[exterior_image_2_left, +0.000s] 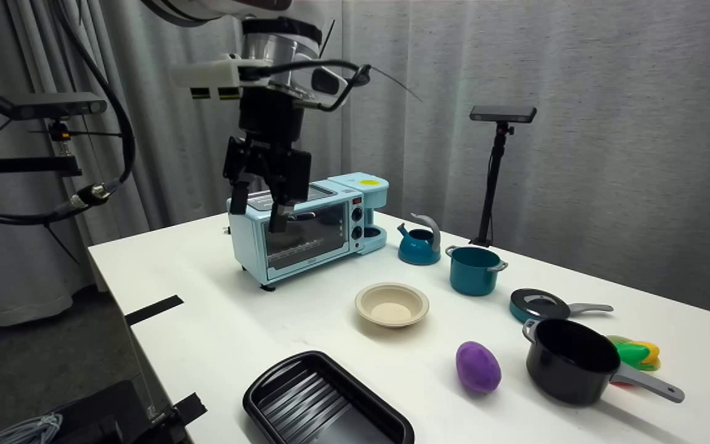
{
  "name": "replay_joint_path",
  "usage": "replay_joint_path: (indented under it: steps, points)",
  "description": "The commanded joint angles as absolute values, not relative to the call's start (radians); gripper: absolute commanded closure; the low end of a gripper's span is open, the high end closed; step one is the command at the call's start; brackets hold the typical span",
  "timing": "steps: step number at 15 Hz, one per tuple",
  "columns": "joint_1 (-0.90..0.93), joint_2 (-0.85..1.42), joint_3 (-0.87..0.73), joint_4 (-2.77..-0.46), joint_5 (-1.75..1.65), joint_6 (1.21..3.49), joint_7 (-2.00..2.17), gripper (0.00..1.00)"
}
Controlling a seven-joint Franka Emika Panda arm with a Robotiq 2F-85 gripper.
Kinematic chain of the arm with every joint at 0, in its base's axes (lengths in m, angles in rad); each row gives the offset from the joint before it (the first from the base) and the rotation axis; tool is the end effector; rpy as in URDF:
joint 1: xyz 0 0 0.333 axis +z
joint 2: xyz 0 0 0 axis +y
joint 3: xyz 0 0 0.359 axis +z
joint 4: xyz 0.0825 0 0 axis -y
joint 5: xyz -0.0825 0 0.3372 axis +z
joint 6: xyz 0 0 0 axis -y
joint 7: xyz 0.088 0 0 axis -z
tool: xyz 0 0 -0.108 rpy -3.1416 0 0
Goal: Put the purple plush toy inside the white plate
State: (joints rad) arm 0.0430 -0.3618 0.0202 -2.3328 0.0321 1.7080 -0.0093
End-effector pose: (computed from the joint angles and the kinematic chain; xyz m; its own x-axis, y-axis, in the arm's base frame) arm 0.3488 0.0260 0.5154 0.9636 0.0628 -0.2599 0.0583 -0.9980 -0.0248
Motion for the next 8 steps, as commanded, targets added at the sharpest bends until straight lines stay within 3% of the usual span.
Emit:
replay_joint_path:
  steps: [1, 8]
  points:
    - [0.031, -0.353, 0.012, -2.310, 0.035, 1.708, -0.016, 0.00]
    - [-0.014, -0.204, -0.053, -2.158, 0.048, 1.803, -0.034, 0.00]
